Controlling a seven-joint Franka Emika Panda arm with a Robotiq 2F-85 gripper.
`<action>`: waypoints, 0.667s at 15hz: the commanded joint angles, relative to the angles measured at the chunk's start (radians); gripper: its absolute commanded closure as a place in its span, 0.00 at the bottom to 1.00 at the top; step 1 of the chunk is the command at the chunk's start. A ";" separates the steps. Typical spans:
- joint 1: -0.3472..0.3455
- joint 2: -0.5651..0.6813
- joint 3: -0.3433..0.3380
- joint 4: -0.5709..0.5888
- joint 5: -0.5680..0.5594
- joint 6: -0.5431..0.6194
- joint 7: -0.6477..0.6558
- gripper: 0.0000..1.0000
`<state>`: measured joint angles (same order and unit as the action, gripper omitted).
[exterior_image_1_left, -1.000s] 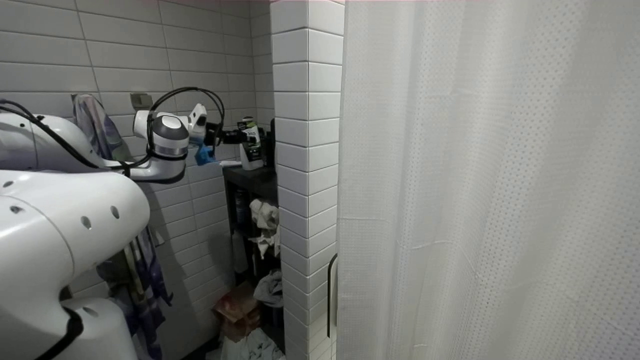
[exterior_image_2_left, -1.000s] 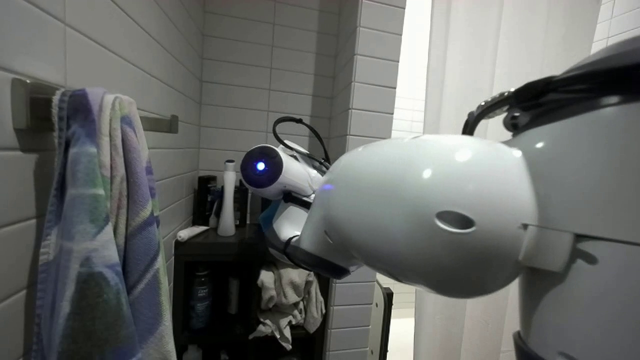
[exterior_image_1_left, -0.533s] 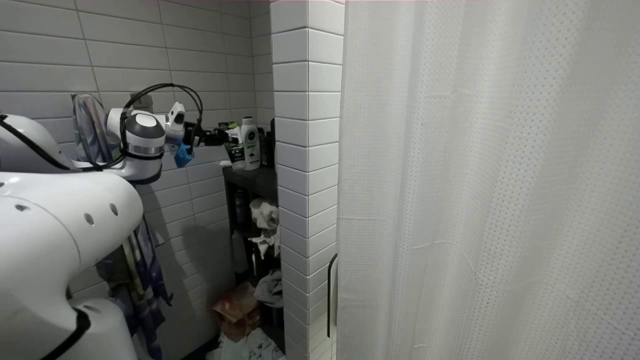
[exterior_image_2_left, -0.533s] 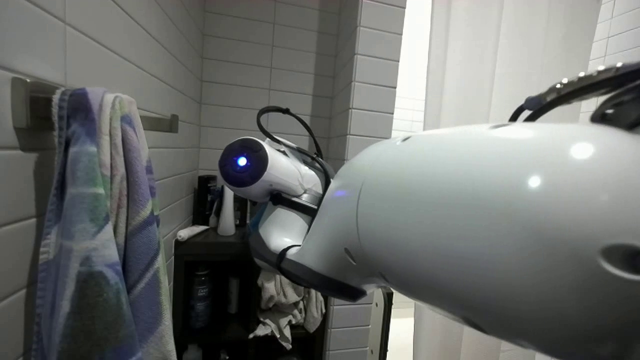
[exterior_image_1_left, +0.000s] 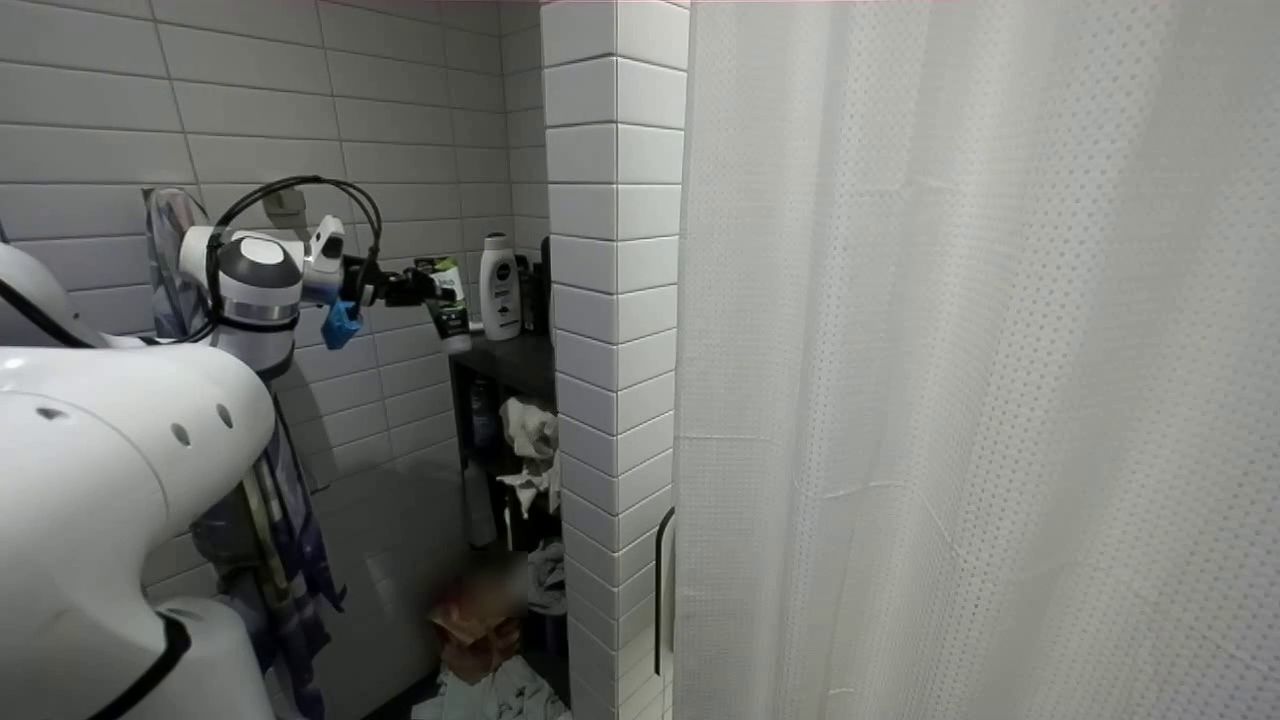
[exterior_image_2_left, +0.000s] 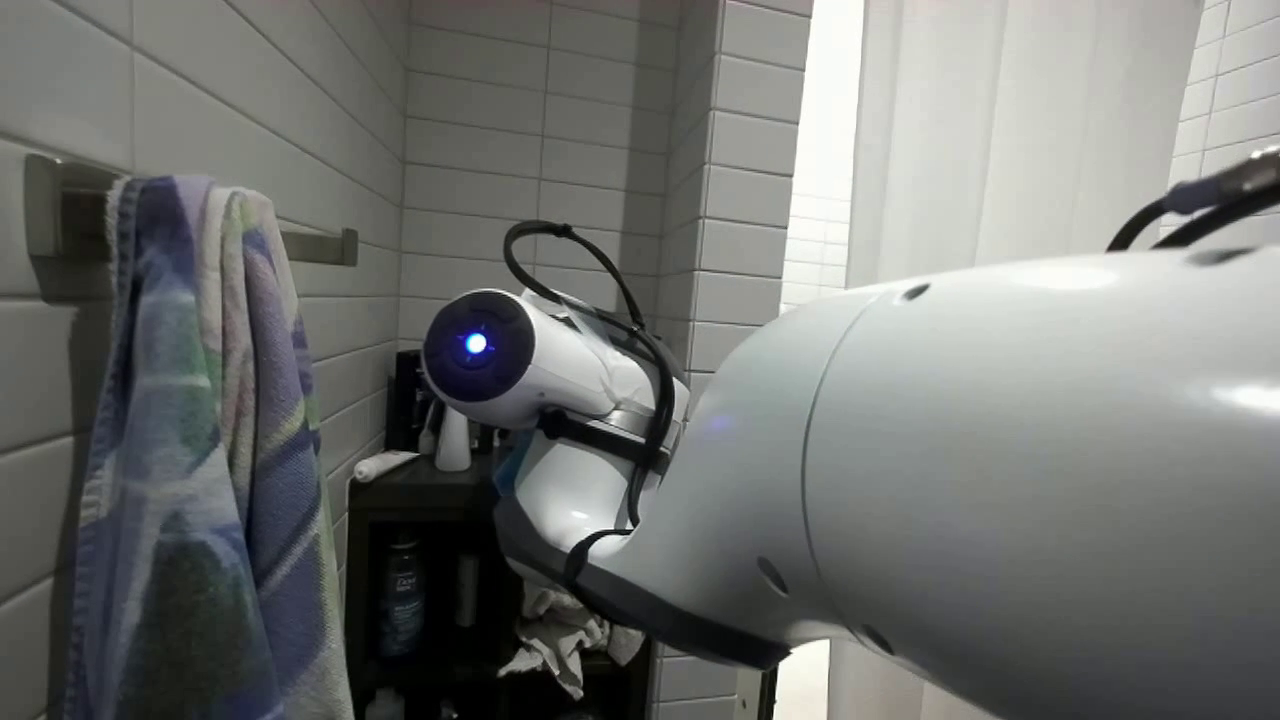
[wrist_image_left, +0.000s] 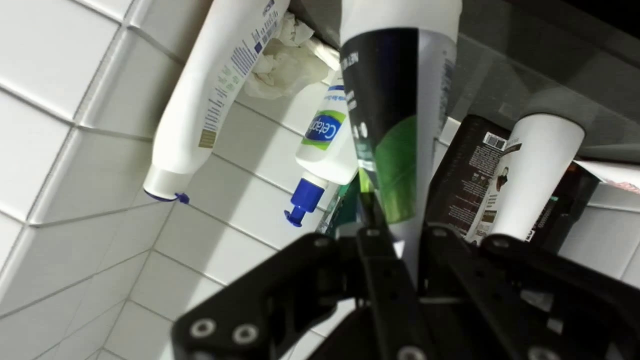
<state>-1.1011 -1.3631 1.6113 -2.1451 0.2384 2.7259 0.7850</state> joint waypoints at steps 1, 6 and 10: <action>0.020 0.074 0.013 -0.035 0.005 0.004 -0.046 0.97; 0.014 0.148 0.063 -0.016 0.017 0.022 -0.072 0.97; 0.012 0.185 0.098 0.005 0.019 0.021 -0.094 0.97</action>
<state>-1.0964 -1.2569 1.6826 -2.1258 0.2443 2.7264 0.7436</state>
